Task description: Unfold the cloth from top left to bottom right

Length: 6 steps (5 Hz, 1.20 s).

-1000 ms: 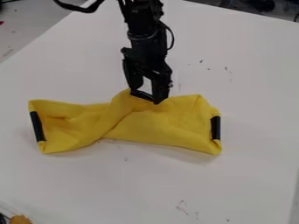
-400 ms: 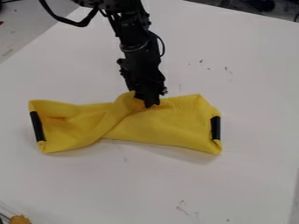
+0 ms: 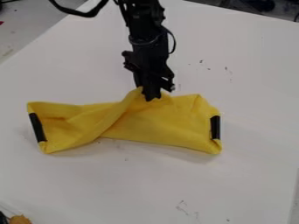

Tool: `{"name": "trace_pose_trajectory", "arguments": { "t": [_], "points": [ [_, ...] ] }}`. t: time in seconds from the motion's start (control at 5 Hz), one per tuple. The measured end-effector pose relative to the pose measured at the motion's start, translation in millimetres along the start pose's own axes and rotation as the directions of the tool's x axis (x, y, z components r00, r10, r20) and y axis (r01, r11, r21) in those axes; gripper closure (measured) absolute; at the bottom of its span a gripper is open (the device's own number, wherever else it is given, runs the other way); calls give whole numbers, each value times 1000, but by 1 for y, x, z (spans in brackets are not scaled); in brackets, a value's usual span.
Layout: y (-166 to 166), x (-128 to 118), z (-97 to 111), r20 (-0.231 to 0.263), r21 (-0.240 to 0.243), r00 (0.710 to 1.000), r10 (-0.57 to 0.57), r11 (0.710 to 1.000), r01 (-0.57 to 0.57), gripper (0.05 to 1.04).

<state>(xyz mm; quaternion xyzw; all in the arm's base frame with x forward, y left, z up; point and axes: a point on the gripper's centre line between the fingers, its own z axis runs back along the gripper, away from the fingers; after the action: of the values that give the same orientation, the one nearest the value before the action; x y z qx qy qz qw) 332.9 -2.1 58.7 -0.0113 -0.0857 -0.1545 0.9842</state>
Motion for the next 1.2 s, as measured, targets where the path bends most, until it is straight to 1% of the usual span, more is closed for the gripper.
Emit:
{"name": "trace_pose_trajectory", "arguments": {
  "t": [0.2,0.4,0.6,0.8,1.0,1.2],
  "points": [
    [-21,-18,19,16,20,995,99,995,-99,1005],
    [-39,-43,23,-2,-7,979,202,979,-202,1006],
    [-52,-68,13,-35,-62,962,272,960,-273,1006],
    [-57,-90,5,-31,-101,946,322,941,-323,1006],
    [-60,-104,-4,-47,-137,936,349,926,-352,977],
    [-65,-120,-8,-51,-127,932,359,923,-362,797]
  ]
}}
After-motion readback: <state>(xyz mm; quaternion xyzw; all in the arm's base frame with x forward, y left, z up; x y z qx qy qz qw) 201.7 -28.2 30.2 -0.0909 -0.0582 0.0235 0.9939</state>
